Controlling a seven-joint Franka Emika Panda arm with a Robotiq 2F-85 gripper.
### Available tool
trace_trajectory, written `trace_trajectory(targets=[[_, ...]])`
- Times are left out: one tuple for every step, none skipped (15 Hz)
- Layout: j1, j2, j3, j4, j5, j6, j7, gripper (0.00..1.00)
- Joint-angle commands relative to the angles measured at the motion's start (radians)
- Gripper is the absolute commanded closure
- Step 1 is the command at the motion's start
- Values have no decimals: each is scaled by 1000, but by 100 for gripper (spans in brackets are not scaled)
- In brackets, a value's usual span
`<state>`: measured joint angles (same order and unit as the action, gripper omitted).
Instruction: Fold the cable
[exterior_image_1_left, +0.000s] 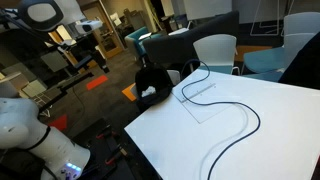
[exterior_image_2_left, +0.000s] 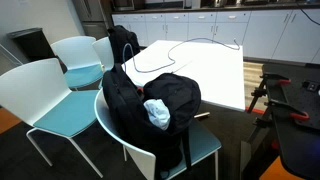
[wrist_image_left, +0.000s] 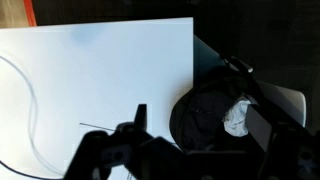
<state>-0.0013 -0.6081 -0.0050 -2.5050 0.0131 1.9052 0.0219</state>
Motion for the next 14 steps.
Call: trace_trajectory(targets=[[-2,0,2,2,1,-2,-1,0],[-2,0,2,2,1,-2,-1,0],[-2,0,2,2,1,-2,-1,0],[-2,0,2,2,1,-2,-1,0],[-2,0,2,2,1,-2,-1,0],[-2,0,2,2,1,-2,-1,0],[-2,0,2,2,1,-2,-1,0],[-2,0,2,2,1,-2,-1,0],[-2,0,2,2,1,-2,-1,0],[-2,0,2,2,1,-2,-1,0],[-4,4,5,0,1,16,9,0],[-11,16,10,1,13,67,45,0],[-18,32,9,6,32,112,80,0],[-31,66,14,16,41,179,130,0]])
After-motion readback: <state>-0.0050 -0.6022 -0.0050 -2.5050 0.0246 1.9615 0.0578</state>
